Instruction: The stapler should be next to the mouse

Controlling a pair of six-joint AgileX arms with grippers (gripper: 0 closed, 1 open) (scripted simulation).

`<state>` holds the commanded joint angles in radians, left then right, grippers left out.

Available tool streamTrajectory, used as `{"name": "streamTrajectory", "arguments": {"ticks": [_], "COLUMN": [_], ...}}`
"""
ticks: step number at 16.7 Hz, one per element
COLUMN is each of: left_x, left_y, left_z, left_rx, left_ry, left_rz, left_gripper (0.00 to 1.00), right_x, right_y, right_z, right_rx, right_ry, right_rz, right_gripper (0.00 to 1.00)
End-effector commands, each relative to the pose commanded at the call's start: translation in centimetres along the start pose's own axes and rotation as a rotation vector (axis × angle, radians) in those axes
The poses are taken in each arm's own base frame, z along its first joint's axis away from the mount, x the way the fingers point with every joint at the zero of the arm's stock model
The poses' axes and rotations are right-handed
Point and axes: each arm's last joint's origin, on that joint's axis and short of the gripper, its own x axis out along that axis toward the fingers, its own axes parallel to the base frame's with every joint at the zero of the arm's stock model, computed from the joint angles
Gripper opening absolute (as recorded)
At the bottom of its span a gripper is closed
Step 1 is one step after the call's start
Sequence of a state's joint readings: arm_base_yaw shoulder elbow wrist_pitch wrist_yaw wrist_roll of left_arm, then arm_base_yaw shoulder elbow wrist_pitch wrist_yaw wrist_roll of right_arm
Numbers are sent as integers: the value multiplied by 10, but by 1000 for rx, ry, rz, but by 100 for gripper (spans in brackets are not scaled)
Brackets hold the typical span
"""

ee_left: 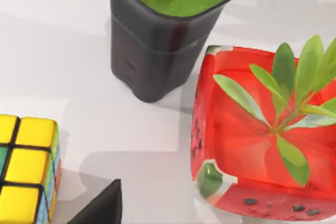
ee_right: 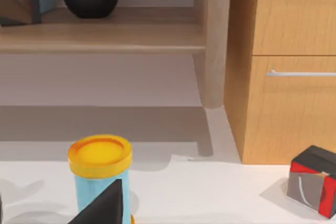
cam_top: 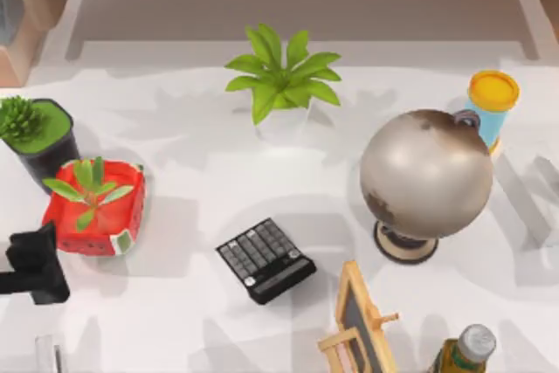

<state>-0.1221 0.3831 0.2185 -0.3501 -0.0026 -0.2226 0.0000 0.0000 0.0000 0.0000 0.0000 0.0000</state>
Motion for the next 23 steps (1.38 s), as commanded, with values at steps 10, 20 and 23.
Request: {"name": "streamTrajectory", "arguments": {"ticks": [10,20,23], "left_x": [30,36,47], "left_y": [-34,-38,-36], "left_z": [7,6,-9], "left_rx": [-156,-158,-158], "left_ry": [917,1009,1006], "left_rz": [260,324,322], "left_gripper": [100,100,100], "right_x": [0,0,0], "right_y": [0,0,0], "right_z": [0,0,0], "right_rx": [0,0,0], "right_ry": [0,0,0], "right_rz": [0,0,0], "right_gripper": [100,100,100]}}
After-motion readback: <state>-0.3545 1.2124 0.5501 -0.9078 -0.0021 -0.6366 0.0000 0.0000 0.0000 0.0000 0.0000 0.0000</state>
